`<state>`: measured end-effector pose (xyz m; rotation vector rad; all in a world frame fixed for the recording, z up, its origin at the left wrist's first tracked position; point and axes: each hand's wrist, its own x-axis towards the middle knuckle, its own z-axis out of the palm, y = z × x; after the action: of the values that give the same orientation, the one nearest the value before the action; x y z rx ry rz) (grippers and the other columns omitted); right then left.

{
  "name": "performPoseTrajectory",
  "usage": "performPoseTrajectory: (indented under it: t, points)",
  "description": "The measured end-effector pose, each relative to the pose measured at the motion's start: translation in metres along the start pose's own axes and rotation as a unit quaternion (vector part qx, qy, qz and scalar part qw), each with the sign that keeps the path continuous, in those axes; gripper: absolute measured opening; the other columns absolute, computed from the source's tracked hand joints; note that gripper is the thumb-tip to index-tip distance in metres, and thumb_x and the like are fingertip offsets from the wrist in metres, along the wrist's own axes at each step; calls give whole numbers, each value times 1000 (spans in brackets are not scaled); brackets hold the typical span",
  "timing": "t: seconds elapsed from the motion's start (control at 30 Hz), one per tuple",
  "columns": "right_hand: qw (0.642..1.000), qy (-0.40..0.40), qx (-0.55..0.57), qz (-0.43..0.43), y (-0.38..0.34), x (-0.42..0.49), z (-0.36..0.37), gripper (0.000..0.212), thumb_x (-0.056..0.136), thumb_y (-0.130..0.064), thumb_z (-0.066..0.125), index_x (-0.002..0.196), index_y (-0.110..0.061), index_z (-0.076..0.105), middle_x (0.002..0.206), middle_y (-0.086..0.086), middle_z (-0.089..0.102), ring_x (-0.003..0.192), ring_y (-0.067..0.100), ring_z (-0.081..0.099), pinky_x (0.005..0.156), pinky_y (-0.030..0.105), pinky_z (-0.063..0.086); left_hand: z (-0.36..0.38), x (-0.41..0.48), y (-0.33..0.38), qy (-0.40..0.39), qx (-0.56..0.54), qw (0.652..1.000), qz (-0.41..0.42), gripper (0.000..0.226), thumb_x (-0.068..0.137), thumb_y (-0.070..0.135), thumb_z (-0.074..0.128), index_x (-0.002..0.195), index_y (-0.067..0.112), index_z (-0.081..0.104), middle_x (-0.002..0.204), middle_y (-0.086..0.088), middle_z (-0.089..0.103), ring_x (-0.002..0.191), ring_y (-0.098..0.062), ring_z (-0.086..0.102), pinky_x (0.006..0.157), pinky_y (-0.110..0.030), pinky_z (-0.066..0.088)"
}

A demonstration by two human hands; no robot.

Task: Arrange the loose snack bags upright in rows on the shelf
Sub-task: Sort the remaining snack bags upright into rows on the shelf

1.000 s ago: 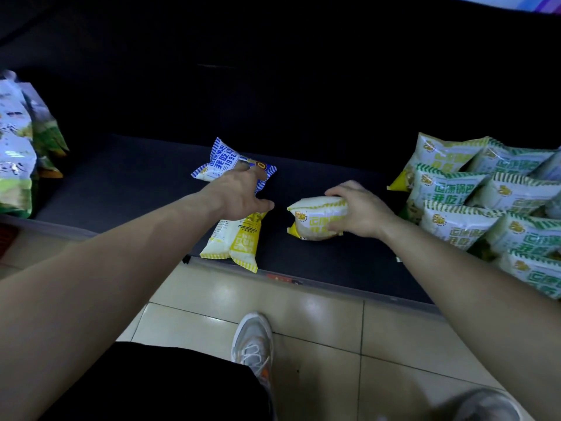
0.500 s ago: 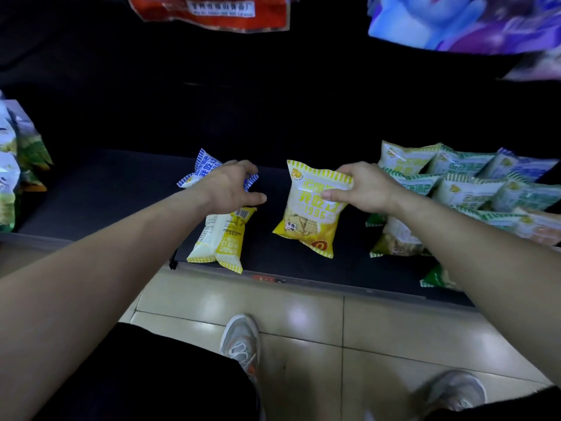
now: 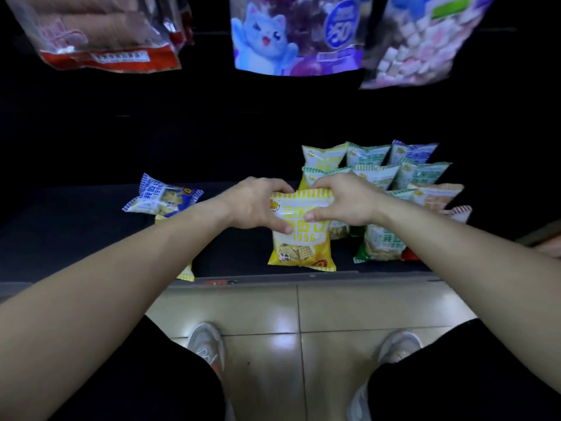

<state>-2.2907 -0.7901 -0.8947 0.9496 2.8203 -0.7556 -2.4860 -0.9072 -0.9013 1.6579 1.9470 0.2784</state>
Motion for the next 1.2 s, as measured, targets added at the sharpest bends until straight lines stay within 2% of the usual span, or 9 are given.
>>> performPoseTrajectory:
  t: [0.17,0.3,0.37,0.43,0.6,0.77,0.9,1.03,1.2]
  points:
    - [999,6,23,37,39,-22,2,84,77,-61,73,147,-24,46,151,2,47,137,23,46,105,37,41,26,30,36,8,45,999,3,89,57,62,84,134,29,55,113,7,65,101,-13,60,89,-34,52]
    - [994,65,30,77,85,-36,-8,72,91,-59,60,151,-26,37,147,3,44,121,24,56,96,37,44,53,53,49,26,76,997,-15,88,61,62,82,137,28,52,121,3,63,112,-19,56,90,-35,49]
    - [989,85,19,116,115,-44,-13,67,96,-55,54,152,-23,35,149,6,41,123,28,54,99,41,44,68,64,50,22,87,996,-28,86,63,61,82,137,28,51,124,1,63,111,-20,58,85,-32,49]
    - [985,78,21,150,142,-51,-16,64,97,-53,53,151,-22,36,150,7,41,127,29,50,102,43,43,83,76,48,24,90,995,-40,86,64,59,83,137,27,51,125,0,64,106,-21,61,81,-33,51]
    - [982,45,36,177,182,-57,-21,61,96,-49,58,147,-19,43,143,9,48,123,28,51,92,33,39,116,102,47,9,115,991,-69,82,66,60,81,134,27,49,118,-1,65,98,-22,63,76,-38,55]
    - [985,16,18,169,190,-46,-16,61,95,-50,58,146,-20,43,149,10,44,131,28,47,103,40,42,144,117,43,-27,120,990,-66,84,68,56,82,138,25,47,135,-2,53,113,-26,57,87,-43,53]
    - [989,3,-9,149,178,-34,-12,62,95,-52,57,147,-22,42,153,9,39,137,29,41,108,43,38,153,121,45,-35,134,988,-69,82,73,54,78,141,24,43,137,-4,47,115,-30,56,87,-46,53]
    - [991,-16,-33,132,165,-29,-8,59,97,-50,54,147,-22,41,155,8,35,138,30,41,108,45,39,153,123,47,-47,171,982,-65,84,77,58,73,145,24,38,139,-2,46,117,-28,55,82,-46,54]
    - [989,-33,-53,133,153,-26,-5,56,97,-50,55,145,-24,43,154,7,34,134,30,44,105,46,42,139,121,49,-82,164,982,-54,92,72,67,72,146,25,37,142,0,48,125,-23,51,90,-45,52]
